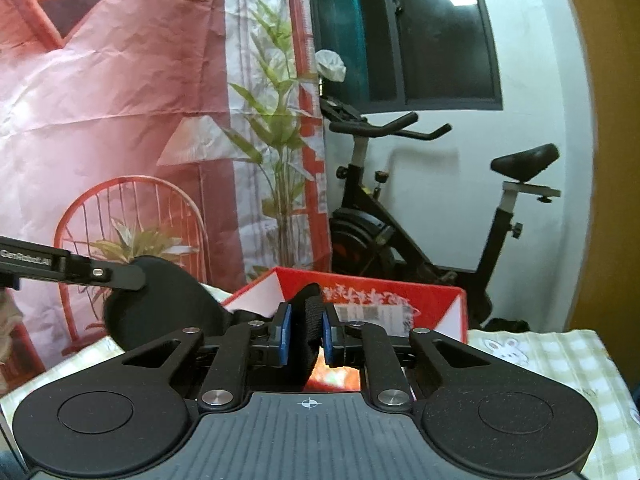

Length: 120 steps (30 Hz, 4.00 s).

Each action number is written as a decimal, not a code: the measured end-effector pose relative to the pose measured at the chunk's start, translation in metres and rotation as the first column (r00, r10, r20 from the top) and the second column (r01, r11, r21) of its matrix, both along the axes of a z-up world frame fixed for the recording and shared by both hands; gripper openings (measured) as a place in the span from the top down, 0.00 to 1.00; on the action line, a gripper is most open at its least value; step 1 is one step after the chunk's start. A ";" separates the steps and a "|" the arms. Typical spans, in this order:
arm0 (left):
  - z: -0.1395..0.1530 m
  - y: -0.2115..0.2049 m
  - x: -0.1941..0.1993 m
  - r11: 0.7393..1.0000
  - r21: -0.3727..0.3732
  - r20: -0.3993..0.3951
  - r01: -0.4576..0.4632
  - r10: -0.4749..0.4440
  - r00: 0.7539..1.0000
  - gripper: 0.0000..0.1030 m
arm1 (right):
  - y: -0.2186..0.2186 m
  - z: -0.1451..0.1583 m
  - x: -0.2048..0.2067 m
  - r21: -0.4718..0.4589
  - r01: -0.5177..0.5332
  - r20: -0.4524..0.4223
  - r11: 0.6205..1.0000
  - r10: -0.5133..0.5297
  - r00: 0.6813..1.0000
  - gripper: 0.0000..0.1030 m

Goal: Organize soft objects
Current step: 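Lift the eye mask with both tools and carry it over the box, then lower the eye mask into the box and open both tools, then move both tools back down to the cream knit towel, then close the left tool on the cream knit towel while the right tool grips its other end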

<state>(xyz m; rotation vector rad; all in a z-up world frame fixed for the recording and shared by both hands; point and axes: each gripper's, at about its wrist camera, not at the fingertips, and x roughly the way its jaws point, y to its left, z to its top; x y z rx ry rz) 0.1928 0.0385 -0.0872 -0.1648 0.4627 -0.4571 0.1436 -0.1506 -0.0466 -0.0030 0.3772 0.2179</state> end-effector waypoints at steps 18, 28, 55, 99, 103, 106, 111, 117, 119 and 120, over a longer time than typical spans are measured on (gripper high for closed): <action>-0.046 -0.041 0.116 0.989 0.131 -0.241 0.063 -0.030 0.970 0.83 | -0.005 -0.043 0.105 -0.076 0.080 -0.178 0.994 -0.092 0.980 0.90; -0.063 -0.048 0.121 0.973 0.210 -0.279 0.096 -0.034 0.960 0.83 | -0.009 -0.072 0.114 -0.083 0.104 -0.255 0.991 -0.122 0.959 0.91; -0.064 -0.003 0.023 0.988 0.157 -0.197 0.008 0.023 0.980 0.32 | 0.010 -0.072 0.005 -0.033 0.136 -0.146 0.990 -0.140 0.979 0.44; -0.133 0.000 -0.037 1.000 -0.010 -0.311 -0.022 0.018 0.950 0.72 | 0.021 -0.143 -0.038 0.000 0.100 -0.305 0.995 -0.096 0.948 0.44; -0.148 0.006 -0.036 0.999 -0.026 -0.342 -0.039 0.028 0.939 0.75 | 0.020 -0.143 -0.038 0.004 0.097 -0.304 0.995 -0.091 0.948 0.44; -0.152 0.006 -0.036 0.999 -0.017 -0.341 -0.037 0.029 0.940 0.75 | 0.021 -0.143 -0.039 0.002 0.094 -0.302 0.996 -0.089 0.949 0.44; -0.157 0.003 -0.037 0.999 0.014 -0.340 -0.035 0.038 0.940 0.75 | 0.021 -0.136 -0.042 0.001 0.095 -0.290 0.995 -0.091 0.953 0.44; -0.159 0.004 -0.038 0.999 0.018 -0.336 -0.037 0.041 0.941 0.75 | 0.004 -0.118 -0.058 0.002 0.142 -0.251 0.990 -0.137 0.958 0.44; -0.159 0.003 -0.038 0.999 0.016 -0.335 -0.040 0.043 0.941 0.74 | -0.006 -0.115 -0.065 -0.001 0.170 -0.244 0.985 -0.165 0.955 0.44; -0.160 0.003 -0.038 0.999 0.013 -0.335 -0.042 0.044 0.941 0.74 | -0.011 -0.114 -0.068 0.001 0.186 -0.245 0.982 -0.180 0.953 0.44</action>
